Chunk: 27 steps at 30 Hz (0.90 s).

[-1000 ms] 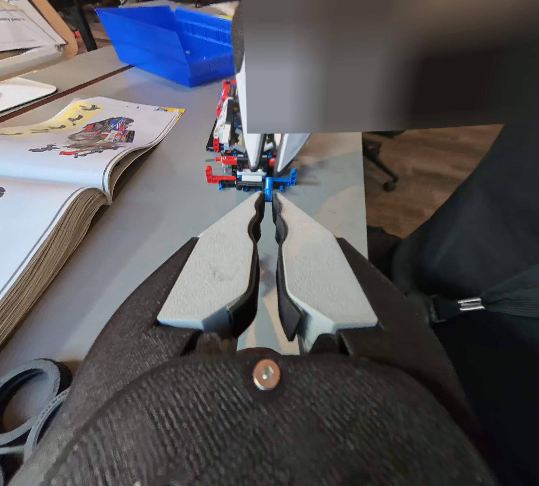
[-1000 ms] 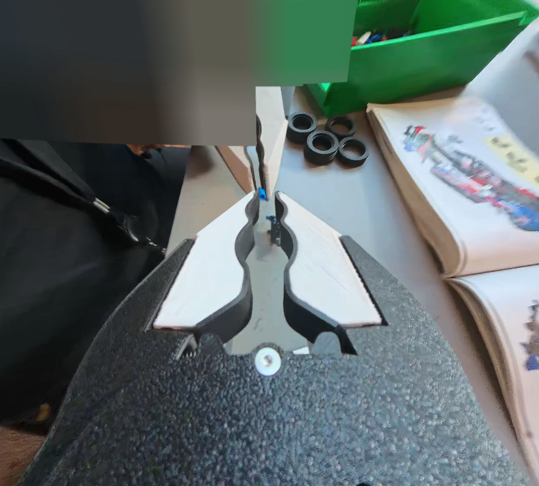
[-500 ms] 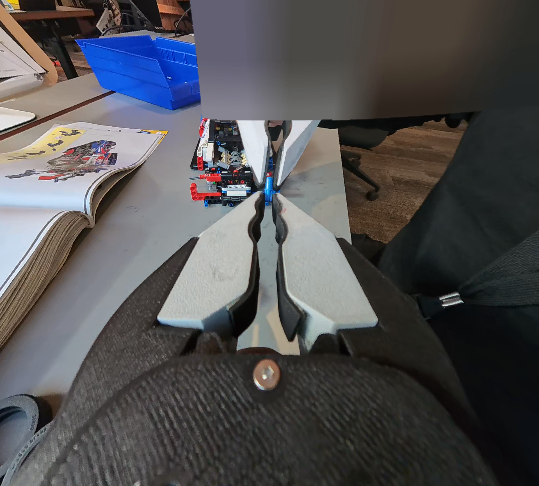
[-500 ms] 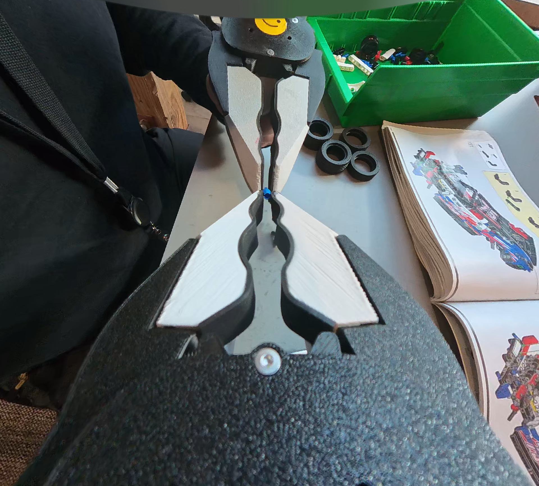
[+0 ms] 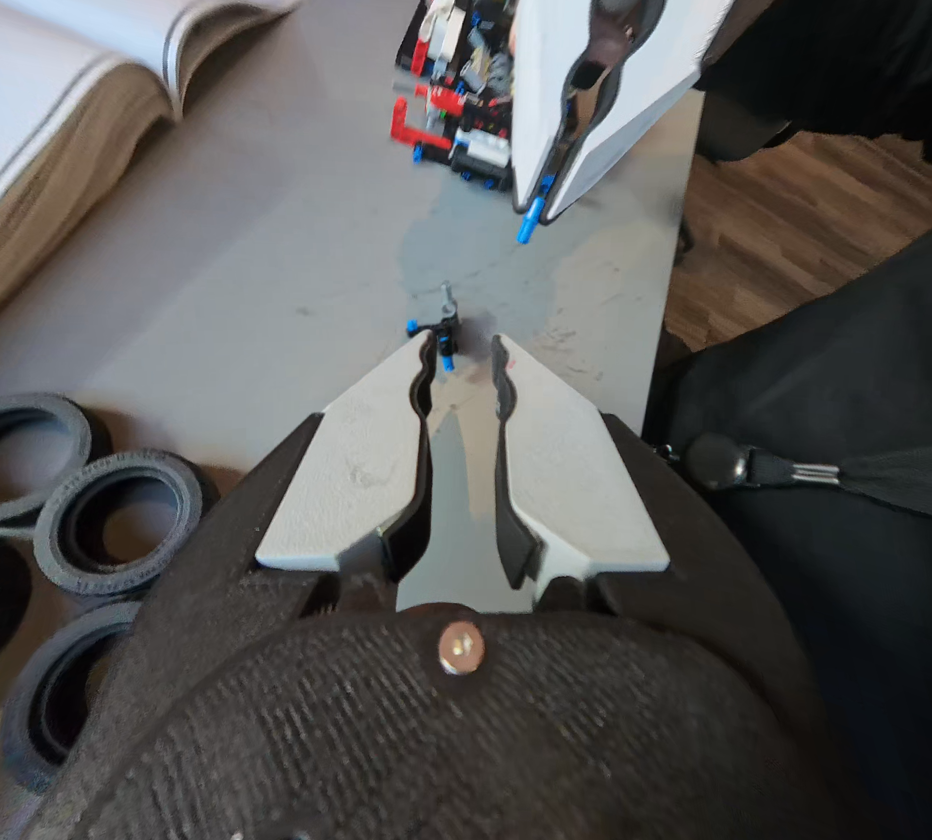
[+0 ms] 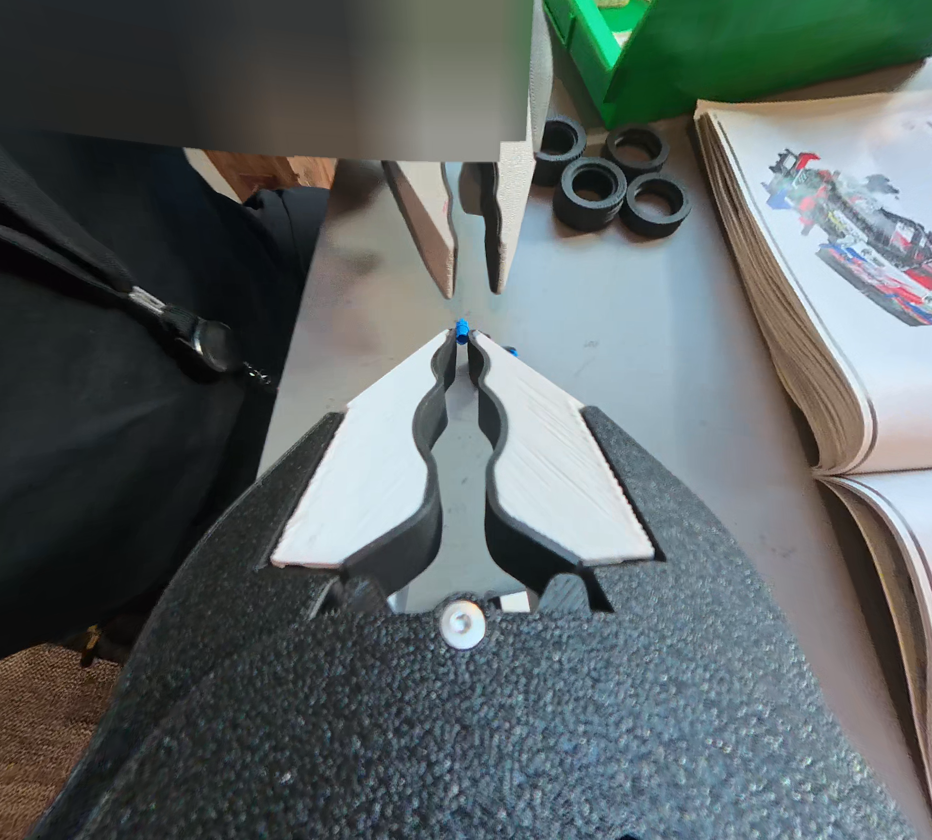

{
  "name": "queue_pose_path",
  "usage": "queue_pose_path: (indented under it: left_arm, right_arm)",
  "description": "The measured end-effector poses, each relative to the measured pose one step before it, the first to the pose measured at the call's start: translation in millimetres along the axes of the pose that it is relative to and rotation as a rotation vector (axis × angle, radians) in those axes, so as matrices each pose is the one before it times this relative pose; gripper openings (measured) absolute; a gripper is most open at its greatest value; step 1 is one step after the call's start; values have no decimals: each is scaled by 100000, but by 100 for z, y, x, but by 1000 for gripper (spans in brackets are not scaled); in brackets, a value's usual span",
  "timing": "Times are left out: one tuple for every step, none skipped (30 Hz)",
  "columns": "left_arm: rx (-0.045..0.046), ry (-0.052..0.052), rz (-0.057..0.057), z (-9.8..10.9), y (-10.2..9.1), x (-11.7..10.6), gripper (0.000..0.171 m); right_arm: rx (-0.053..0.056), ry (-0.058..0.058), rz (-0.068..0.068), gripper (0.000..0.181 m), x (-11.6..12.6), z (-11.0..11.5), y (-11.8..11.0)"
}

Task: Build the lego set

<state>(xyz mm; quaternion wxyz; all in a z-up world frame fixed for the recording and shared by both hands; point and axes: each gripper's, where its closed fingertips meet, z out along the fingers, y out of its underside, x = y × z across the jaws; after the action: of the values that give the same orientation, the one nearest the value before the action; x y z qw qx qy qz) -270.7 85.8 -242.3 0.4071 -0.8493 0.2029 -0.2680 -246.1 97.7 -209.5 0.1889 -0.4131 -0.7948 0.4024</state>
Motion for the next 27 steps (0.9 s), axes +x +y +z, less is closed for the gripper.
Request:
queue_pose_path:
  left_arm:
    - [-2523,-340,-1821,312,507,-209,23]
    - [-2067,876,-1873,334,378,-20,26]
    - [-1719,1136,-2013,336,284,33,28]
    - [-1416,1451,-1426,336,175,113,30]
    - [-1616,723,-810,359,157,28,30]
    - [-1819,-305,-341,346,172,-102,31]
    - [-1737,-1016,-170,315,162,-220,30]
    - [-1249,-760,-113,275,94,-187,29]
    - [-703,-218,-31,208,27,-79,28]
    - [-701,-241,290,174,34,-89,25]
    - [-768,-422,443,167,60,-94,24]
    - [-544,-295,270,158,17,-71,22]
    - [3,480,598,135,-60,74,19]
    - [384,135,909,110,-93,62,14]
    - [68,-996,815,101,-62,-117,12]
    - [143,-1000,856,90,-54,-141,10]
    - [330,-445,782,85,-74,-82,8]
    - [-199,190,639,63,-12,-10,7]
    - [13,62,779,20,-56,2,6]
    - [524,76,1716,4,-115,59,6]
    - [192,-261,2056,-12,-31,32,6]
    - [-82,615,2332,0,6,176,6]
    - [270,1246,2695,-19,-58,297,6]
    - [768,124,3138,-53,-115,192,6]
    - [-6,-810,3633,-52,-16,76,6]
    - [-808,-546,4098,-19,106,122,6]
    - [-739,-846,3985,4,134,70,5]
  right_arm:
    - [-1456,569,580,3,278,338,322]
    - [-1546,414,923,3,256,367,338]
    - [-1781,948,922,3,325,372,398]
    - [-1702,1106,637,3,311,358,385]
    - [-1652,916,707,3,264,361,388]
    - [-1802,1028,1067,3,281,308,413]
    - [-1492,1011,957,3,274,243,392]
    - [-619,26,724,3,81,163,269]
    - [-74,-902,726,3,-87,104,176]
    - [94,-465,397,3,-69,87,116]
    - [-336,-222,-81,3,-38,85,124]
    - [-898,-323,-195,4,-56,94,141]
    - [-398,-436,-525,4,-81,70,19]
    - [-207,-411,-811,3,-66,73,-25]
    - [-891,-1071,-720,3,-142,93,70]
    - [-1380,-918,-528,3,-97,133,171]
    - [-1507,-219,-72,3,22,145,201]
    - [-1068,-98,256,3,4,112,119]
    - [-541,121,212,4,-24,78,-6]
    - [-265,357,202,3,-2,40,-55]
    - [-220,131,292,3,-47,23,-68]
    - [-28,251,397,3,-6,5,-93]
    - [4,29,530,3,-40,-12,-107]
    - [-43,-192,477,3,-68,-23,-108]
    - [-98,-316,174,3,-115,-26,-94]
    - [-13,7,-296,3,-108,-17,-101]
    - [-282,147,-605,3,-106,-25,-42]
